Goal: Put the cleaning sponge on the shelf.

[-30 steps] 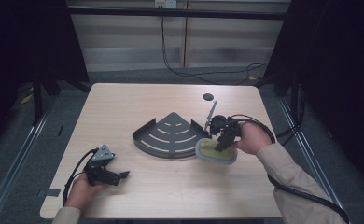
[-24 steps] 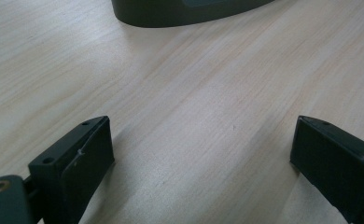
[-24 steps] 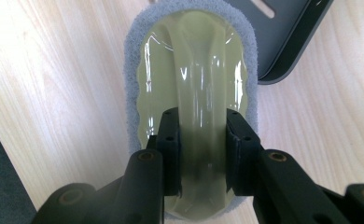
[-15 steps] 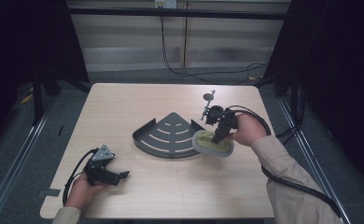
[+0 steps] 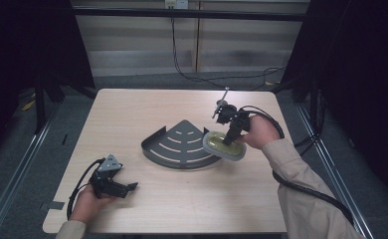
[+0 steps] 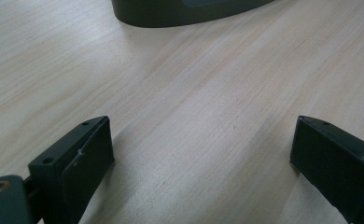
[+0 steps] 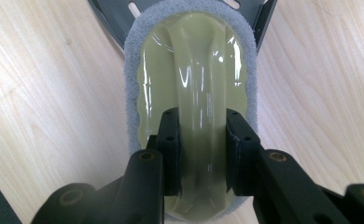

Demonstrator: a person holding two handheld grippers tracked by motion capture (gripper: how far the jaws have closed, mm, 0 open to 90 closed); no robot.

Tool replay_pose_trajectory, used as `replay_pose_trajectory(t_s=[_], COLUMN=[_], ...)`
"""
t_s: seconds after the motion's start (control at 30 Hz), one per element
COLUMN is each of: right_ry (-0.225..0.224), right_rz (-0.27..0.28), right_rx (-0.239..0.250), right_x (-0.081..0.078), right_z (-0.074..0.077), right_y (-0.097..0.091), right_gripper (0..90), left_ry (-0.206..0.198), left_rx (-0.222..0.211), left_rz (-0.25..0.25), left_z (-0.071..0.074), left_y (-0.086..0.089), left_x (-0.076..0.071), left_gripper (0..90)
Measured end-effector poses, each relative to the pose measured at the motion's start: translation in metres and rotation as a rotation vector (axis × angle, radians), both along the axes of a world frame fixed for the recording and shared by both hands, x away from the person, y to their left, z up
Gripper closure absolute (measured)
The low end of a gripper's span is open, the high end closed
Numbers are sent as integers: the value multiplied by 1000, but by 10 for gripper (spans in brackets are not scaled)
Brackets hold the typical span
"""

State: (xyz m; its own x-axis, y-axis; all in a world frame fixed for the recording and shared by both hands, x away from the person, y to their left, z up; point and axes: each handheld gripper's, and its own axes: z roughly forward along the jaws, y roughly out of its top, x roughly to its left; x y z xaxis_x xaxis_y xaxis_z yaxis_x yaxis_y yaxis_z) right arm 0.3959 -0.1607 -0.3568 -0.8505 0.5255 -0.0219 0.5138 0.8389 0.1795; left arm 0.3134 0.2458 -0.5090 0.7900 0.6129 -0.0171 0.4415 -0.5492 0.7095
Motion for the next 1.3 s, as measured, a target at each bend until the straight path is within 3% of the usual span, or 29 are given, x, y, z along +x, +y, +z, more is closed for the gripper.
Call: replay_pose_trajectory(t_s=[0.4, 0.97, 1.3], right_ry=[1, -18, -15], right_rz=[-55, -103, -164], right_rx=[-6, 17, 43], right_x=[13, 31, 40], right_z=[-2, 1, -1], right_y=[5, 20, 24], right_gripper=[714, 714, 713], left_ry=[0, 0, 0], left_rx=[0, -1, -1], left_rz=[0, 0, 0], left_z=[0, 0, 0], left_y=[0, 0, 0], left_x=[0, 0, 0], left_gripper=[53, 53, 54])
